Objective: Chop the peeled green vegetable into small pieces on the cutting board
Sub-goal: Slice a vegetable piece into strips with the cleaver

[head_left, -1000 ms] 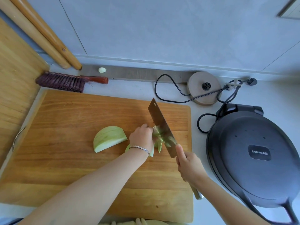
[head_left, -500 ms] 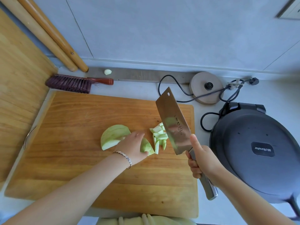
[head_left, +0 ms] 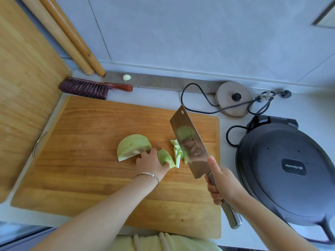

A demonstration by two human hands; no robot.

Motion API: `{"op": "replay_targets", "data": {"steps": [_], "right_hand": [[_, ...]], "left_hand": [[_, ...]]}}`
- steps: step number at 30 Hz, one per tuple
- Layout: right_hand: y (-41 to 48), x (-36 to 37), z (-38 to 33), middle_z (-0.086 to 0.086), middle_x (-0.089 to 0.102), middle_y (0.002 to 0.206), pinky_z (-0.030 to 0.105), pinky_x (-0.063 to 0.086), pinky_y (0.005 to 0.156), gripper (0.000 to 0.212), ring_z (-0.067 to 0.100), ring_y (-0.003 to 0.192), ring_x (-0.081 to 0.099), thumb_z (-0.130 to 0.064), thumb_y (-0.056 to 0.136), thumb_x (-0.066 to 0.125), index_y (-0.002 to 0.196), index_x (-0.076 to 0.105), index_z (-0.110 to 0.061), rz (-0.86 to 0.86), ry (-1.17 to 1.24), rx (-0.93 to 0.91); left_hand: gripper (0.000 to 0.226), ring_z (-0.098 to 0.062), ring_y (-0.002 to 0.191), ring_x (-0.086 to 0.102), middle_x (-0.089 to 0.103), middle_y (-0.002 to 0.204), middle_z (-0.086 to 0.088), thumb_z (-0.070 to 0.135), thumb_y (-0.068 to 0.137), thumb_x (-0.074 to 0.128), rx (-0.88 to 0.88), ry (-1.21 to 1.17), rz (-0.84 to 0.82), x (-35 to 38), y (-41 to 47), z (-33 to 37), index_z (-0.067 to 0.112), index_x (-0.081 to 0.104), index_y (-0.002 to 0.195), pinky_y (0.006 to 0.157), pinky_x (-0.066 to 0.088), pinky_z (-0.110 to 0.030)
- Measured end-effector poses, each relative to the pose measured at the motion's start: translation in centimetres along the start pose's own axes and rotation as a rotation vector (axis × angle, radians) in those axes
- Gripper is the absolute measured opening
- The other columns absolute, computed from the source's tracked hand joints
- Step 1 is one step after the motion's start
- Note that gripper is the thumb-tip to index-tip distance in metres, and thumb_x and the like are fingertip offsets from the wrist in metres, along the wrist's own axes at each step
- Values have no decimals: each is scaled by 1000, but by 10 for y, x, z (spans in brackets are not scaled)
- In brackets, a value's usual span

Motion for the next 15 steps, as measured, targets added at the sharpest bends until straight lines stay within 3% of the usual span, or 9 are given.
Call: {"op": "replay_targets", "data": {"steps": [4, 8, 15], "right_hand": [[0, 3, 2, -2, 30, 43, 21, 25, 40, 58, 13, 35, 24, -63, 90, 30, 60, 36, -14, -3, -8, 5], [0, 2, 2, 0, 30, 45, 20, 25, 40, 58, 13, 36, 24, -63, 90, 30, 60, 35, -14, 8, -19, 2], [1, -1, 2, -1, 31, 44, 21, 26, 40, 59, 13, 35, 25, -63, 91, 30, 60, 36, -13, 25, -30, -5]], "left_hand": [[60, -22, 99, 56, 52, 115, -4, 44, 74, 60, 54, 39, -67, -11, 13, 7, 25, 40, 128, 67, 48, -30], [59, -26, 100, 56, 51, 117, -7, 46, 76, 56, 38, 63, -83, -5, 12, 12, 26, 37, 129, 66, 47, -30], [55, -29, 102, 58, 51, 125, -13, 44, 85, 51, -174, -226, -63, 6, 1, -1, 17, 35, 131, 74, 46, -32]]}}
Point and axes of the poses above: each hand's wrist, its own y-axis towards the middle knuckle, its own x-axis out of the palm, z = x × y, the point moved 5 cm from there along y, towards the middle knuckle
